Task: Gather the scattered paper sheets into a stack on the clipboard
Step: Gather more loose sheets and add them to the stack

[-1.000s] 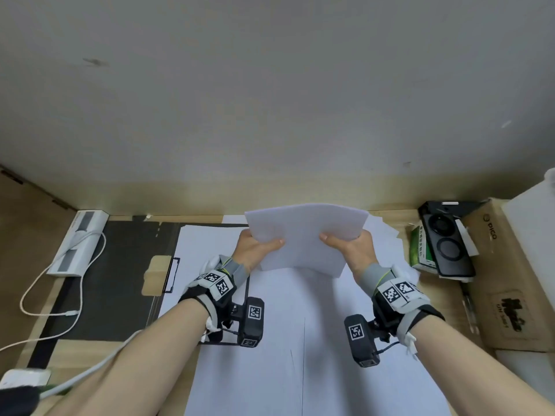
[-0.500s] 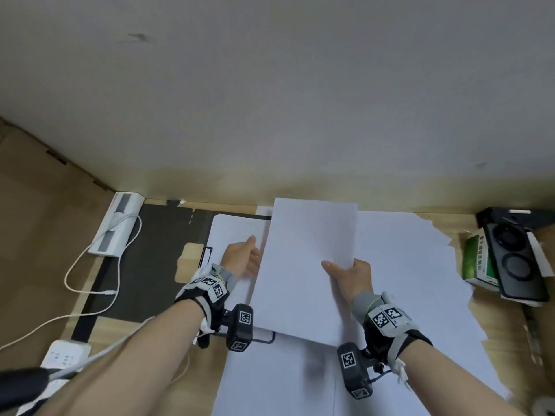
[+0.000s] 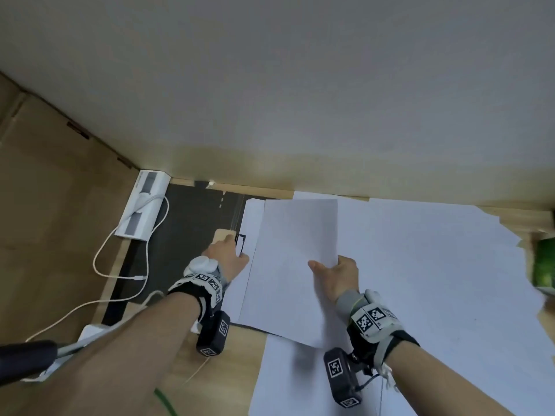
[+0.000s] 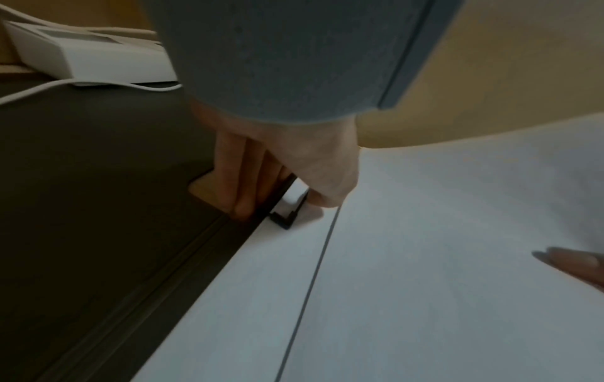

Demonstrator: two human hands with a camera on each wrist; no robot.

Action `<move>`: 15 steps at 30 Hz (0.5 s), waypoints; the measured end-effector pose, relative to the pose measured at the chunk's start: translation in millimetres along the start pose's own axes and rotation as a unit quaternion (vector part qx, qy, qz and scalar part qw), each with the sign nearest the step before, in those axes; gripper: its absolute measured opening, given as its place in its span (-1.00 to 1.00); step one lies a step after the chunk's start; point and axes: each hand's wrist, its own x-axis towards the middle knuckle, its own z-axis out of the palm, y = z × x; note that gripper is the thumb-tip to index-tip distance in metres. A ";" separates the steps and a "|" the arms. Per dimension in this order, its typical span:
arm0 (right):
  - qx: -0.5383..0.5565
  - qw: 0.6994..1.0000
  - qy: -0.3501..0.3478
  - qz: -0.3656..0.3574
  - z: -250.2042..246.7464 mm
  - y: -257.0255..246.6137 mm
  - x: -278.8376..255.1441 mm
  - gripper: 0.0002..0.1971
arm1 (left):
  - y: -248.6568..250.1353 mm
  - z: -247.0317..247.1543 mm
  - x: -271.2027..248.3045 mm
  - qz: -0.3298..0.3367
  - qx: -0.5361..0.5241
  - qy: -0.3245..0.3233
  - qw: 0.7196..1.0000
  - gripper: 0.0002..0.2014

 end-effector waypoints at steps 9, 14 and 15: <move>-0.021 1.000 -0.003 -0.005 39.7 -10.7 -5.0 -0.77 | 2.9 -3.9 6.5 0.039 0.008 0.002 0.999 -0.76; -0.026 1.000 0.007 0.006 50.3 -12.3 -3.0 -0.73 | 2.5 -3.6 10.2 0.048 0.008 -0.005 0.999 -0.76; -0.022 1.000 0.006 0.010 49.3 -11.3 -2.2 -0.76 | 3.1 -3.7 11.1 0.049 0.009 -0.008 0.999 -0.76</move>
